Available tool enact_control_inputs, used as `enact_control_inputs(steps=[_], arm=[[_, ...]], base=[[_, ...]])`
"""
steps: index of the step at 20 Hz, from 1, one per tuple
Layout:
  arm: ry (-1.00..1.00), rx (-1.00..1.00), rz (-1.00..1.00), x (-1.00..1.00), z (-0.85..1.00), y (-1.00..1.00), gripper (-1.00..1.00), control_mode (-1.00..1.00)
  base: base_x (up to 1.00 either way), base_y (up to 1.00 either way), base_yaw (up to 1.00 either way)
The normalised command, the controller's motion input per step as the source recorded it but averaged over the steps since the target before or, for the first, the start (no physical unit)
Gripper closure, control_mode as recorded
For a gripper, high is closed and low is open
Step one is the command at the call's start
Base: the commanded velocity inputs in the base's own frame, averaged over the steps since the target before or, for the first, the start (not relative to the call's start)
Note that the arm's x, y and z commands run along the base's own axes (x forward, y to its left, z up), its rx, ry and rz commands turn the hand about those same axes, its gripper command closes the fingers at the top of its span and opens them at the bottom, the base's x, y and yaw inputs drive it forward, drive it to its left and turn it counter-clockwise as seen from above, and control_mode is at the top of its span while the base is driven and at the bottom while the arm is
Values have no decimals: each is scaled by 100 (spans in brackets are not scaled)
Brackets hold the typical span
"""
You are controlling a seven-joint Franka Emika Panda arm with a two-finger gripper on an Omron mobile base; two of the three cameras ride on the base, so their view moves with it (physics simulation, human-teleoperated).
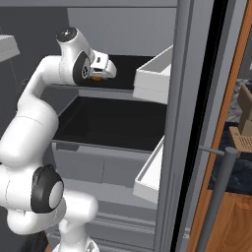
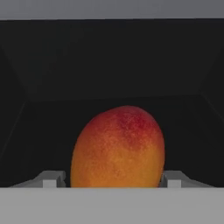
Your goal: Retrieve the mango and kiwi from the fridge and place them into the bowl on the dining table.
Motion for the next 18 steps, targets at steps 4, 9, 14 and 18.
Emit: enact_control_inputs(steps=[4, 9, 14, 18], arm=[[0, 0, 0, 2, -14, 0, 100, -100], [0, 0, 0, 9, 0, 0, 100, -100], [-2, 0, 0, -49, 4, -6, 100, -100], [-16, 0, 0, -100, 35, -46, 100, -100]], base=[[0, 0, 0], [0, 0, 0], [0, 0, 0], [0, 0, 0]])
